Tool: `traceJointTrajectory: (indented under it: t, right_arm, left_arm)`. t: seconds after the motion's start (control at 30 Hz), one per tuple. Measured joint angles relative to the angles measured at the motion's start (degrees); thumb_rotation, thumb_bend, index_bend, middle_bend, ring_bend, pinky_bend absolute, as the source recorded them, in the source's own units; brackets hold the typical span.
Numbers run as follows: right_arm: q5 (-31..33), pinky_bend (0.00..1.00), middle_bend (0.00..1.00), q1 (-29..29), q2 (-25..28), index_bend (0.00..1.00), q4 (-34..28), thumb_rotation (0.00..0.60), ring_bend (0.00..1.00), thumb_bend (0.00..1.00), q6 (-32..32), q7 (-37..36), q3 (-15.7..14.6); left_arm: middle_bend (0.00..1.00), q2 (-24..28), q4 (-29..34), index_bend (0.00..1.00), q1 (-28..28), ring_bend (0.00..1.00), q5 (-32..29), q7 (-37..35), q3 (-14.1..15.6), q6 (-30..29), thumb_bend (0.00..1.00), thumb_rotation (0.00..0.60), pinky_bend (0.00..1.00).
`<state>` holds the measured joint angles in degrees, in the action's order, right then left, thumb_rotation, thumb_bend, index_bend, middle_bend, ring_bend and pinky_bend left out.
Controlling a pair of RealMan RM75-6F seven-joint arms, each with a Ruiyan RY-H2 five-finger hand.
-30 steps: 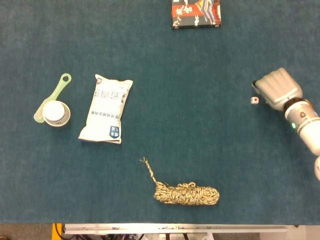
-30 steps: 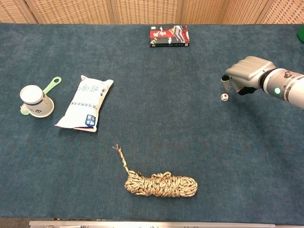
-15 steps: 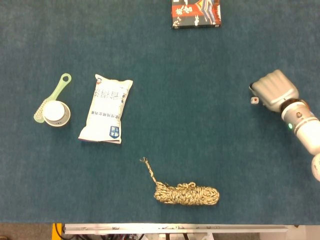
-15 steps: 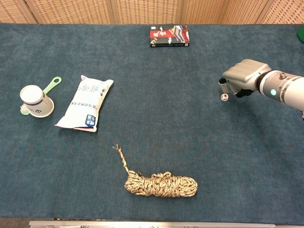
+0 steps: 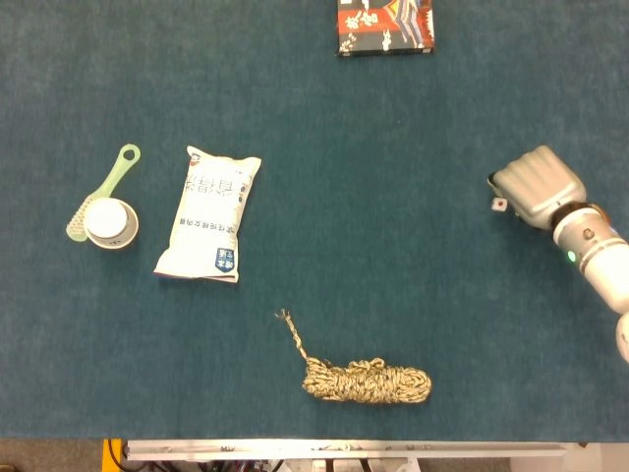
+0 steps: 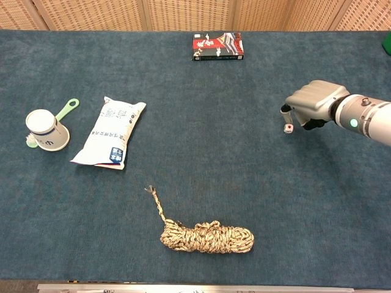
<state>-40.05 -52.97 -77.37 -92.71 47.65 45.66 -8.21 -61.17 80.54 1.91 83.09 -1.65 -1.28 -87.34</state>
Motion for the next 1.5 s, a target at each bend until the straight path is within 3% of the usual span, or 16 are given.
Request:
traceJointTrajectory:
  t: [1.1,1.4,1.5]
  right_arm:
    - [-3.3,1.00,0.99,0.5,2.2,0.42,-5.9,0.600,1.00,1.00,2.5,0.1,-1.7]
    - [-7.1,1.00,0.99,2.4,4.2,0.42,-8.9,0.600,1.00,1.00,6.5,-0.5,-2.2]
    - [-10.1,1.00,0.95,4.0,5.2,0.42,-10.3,0.600,0.97,1.00,9.2,-1.2,-2.5]
  left_arm:
    - [0.29,0.2,0.9,0.42,0.1,0.26,-0.1,0.9,-0.3,-0.3,0.14,0.600,0.39]
    - [0.29,0.4,1.6,0.42,0.0,0.26,-0.1,1.3,-0.4,-0.4,0.14,0.600,0.39]
    - [0.29,0.5,2.3,0.42,-0.1,0.26,0.0,1.8,-0.5,-0.6,0.14,0.600,0.39]
